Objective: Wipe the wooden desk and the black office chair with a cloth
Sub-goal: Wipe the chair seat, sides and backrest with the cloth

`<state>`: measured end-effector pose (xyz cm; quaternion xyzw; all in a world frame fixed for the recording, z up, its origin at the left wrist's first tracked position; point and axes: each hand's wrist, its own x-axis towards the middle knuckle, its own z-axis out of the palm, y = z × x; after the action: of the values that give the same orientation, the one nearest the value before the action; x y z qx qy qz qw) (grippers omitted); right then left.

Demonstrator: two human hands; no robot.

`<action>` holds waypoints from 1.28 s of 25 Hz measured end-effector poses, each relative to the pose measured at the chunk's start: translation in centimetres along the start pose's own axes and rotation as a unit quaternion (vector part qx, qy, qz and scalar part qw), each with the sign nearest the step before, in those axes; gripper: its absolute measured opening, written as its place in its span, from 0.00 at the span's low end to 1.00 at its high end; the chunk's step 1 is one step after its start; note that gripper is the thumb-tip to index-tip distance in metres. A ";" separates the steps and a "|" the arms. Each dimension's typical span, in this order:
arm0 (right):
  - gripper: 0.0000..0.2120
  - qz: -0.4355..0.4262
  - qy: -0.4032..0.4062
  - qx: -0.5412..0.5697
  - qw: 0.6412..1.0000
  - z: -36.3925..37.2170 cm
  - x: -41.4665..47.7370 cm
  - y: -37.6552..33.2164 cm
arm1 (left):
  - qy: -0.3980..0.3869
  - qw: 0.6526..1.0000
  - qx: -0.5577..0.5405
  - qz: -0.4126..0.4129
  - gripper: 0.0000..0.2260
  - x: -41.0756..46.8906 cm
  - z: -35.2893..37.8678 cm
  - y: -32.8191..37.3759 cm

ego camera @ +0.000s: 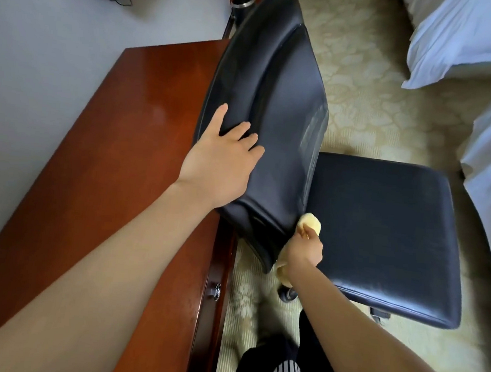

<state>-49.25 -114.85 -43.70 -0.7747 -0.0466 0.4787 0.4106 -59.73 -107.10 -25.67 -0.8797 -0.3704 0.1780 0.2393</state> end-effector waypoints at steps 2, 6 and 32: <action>0.17 -0.024 0.018 0.061 0.998 0.7 -1.6 -1.6 | 0.011 1.000 -0.008 -0.003 0.20 0.0 0.1 -0.1; 0.14 -0.138 -0.038 0.102 0.984 1.9 -5.1 -5.7 | 0.026 1.000 -0.010 -0.002 0.22 0.2 0.3 -0.4; 0.13 0.125 -0.026 -0.008 0.992 1.4 7.7 -4.4 | -0.044 0.996 -0.015 -0.077 0.28 8.5 0.9 1.5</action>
<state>-44.82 -107.54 -46.36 -0.7651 0.0366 0.5456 0.3399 -53.69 -101.53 -28.41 -0.8432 -0.4498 0.1923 0.2229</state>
